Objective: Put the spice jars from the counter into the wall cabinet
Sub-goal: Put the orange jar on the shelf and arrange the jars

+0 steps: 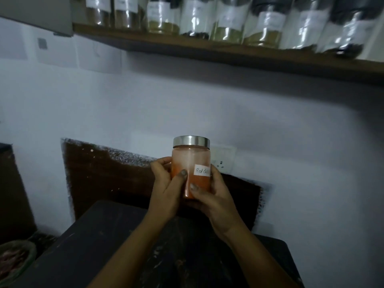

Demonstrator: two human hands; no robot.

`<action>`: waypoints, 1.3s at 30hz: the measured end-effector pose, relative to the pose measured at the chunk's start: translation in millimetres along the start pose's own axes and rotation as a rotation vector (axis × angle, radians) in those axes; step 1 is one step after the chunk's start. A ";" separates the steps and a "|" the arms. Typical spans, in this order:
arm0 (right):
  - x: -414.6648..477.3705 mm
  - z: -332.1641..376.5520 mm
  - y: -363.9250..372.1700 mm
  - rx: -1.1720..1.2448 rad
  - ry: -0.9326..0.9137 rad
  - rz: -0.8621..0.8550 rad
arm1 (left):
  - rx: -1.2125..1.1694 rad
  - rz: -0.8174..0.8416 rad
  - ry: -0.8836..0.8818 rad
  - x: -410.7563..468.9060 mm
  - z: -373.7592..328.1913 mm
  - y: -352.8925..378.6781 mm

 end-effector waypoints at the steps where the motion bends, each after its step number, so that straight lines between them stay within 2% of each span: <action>1: -2.8 10.0 -9.4 -0.044 -0.038 -0.057 | -0.004 0.002 -0.001 0.3 -0.8 7.3; 3: -9.8 30.3 -23.5 -0.084 -0.111 -0.118 | -0.001 0.046 -0.002 0.3 -5.0 27.7; 7: -17.8 51.3 -38.0 -0.122 -0.163 -0.128 | -0.023 0.131 0.015 1.3 -18.4 60.0; 11: -23.0 62.2 -63.6 -0.114 -0.170 -0.167 | 0.096 0.151 0.077 7.9 -27.9 78.2; 19: -42.0 116.8 -147.1 -0.324 -0.250 -0.494 | 0.116 0.373 0.196 24.6 -65.7 158.9; 23: -49.6 145.7 -189.7 -0.333 -0.316 -0.603 | 0.147 0.451 0.298 36.9 -87.3 209.2; 27: -54.1 176.5 -234.2 -0.345 -0.390 -0.700 | 0.248 0.446 0.443 52.6 -108.0 258.5; 34: -47.6 235.1 -306.6 -0.551 -0.450 -0.857 | 0.317 0.534 0.520 93.5 -125.3 347.9; 37: -35.2 251.8 -337.4 -0.601 -0.471 -0.878 | 0.234 0.510 0.610 107.1 -138.7 377.5; 39: -27.9 260.8 -355.6 -0.640 -0.473 -0.905 | 0.112 0.465 0.560 119.3 -136.3 390.6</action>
Point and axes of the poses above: each hand's wrist, its own x-axis towards the middle knuckle, its own y-axis out of the palm, z = x × y, the point moved 10 cm from there along x, towards the middle knuckle, and after that the axes turned 13 degrees about -x, right-handed, at the moved point
